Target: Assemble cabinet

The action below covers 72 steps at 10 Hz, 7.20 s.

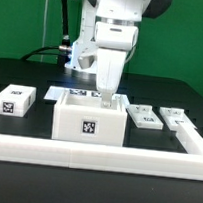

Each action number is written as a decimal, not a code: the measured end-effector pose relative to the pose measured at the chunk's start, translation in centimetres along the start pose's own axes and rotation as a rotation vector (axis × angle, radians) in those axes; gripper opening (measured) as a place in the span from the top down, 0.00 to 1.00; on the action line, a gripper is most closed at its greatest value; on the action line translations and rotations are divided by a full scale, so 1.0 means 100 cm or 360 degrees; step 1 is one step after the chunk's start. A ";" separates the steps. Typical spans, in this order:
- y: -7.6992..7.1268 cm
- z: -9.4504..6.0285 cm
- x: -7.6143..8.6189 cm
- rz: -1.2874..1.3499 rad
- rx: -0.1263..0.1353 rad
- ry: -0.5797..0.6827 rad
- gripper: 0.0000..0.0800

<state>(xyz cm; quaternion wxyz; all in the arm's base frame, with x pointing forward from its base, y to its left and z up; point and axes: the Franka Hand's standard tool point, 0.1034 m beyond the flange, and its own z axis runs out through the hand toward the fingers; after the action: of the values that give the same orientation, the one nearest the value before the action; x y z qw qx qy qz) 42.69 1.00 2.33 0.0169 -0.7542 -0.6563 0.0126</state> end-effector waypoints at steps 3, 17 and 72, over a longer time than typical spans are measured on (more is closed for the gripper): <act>-0.005 0.012 -0.002 0.0010 0.0025 0.0005 0.00; -0.004 0.012 -0.002 0.0014 0.0020 0.0006 0.95; 0.023 -0.037 0.123 0.0036 -0.0110 0.0052 0.00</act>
Offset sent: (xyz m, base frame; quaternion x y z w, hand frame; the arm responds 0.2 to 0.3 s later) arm 0.0017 0.0053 0.0034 -0.0085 0.0196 0.0127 0.9997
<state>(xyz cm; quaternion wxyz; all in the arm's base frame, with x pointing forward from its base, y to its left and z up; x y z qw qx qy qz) 46.78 12.84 6.01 0.0013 -0.7619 -0.6474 -0.0223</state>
